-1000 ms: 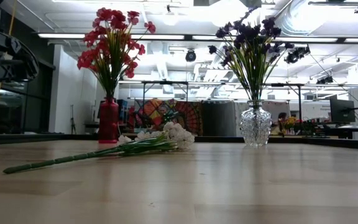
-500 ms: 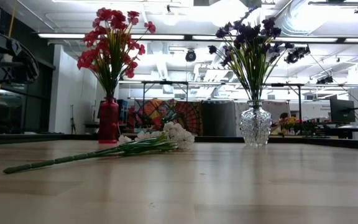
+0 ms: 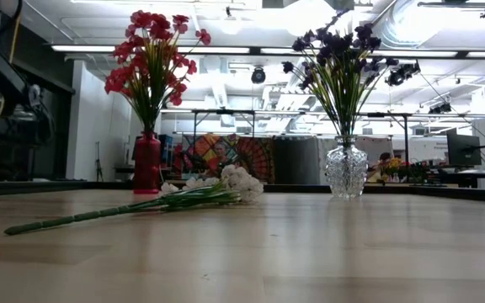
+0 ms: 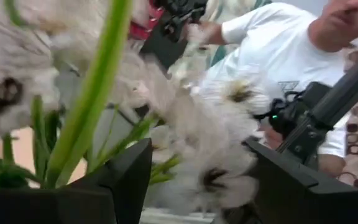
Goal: Sort flowers into vase by color
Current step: Put the white flowers into the blue vase
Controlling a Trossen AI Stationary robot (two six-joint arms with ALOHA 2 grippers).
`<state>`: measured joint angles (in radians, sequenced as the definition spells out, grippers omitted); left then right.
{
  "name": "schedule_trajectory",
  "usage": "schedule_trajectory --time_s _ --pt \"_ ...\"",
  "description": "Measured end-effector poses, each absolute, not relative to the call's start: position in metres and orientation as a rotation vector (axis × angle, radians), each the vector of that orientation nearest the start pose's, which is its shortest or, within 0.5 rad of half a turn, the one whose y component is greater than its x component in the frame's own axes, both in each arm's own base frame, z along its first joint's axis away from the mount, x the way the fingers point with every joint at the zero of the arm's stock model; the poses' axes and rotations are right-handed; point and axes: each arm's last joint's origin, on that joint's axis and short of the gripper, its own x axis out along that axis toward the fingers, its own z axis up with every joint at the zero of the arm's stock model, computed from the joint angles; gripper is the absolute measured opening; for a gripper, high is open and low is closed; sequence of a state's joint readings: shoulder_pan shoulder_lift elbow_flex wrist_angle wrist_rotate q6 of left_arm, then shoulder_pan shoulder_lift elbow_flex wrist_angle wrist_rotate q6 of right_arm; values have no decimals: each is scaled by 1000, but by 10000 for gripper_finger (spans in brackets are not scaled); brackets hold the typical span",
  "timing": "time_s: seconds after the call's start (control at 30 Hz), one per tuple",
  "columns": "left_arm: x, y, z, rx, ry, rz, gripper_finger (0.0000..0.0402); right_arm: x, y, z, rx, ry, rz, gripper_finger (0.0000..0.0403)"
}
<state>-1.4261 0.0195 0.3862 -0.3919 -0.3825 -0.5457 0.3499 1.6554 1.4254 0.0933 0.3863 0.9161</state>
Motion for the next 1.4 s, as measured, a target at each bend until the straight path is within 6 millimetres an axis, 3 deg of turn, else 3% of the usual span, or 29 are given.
schedule_trajectory --time_s 0.43,0.63,0.8,1.1,1.4 --pt "12 -34 267 -666 565 -1054 229 368 123 356 856 104 -92 243" --pt "15 -37 266 -657 552 -984 229 368 123 356 838 105 -91 243" --pt "16 -50 271 -688 573 -978 229 368 123 356 838 107 -90 243" --pt "21 -92 273 -695 704 -977 229 368 123 356 802 112 -86 243" --pt "20 -107 272 -779 826 -1003 229 368 123 356 771 115 -81 243"
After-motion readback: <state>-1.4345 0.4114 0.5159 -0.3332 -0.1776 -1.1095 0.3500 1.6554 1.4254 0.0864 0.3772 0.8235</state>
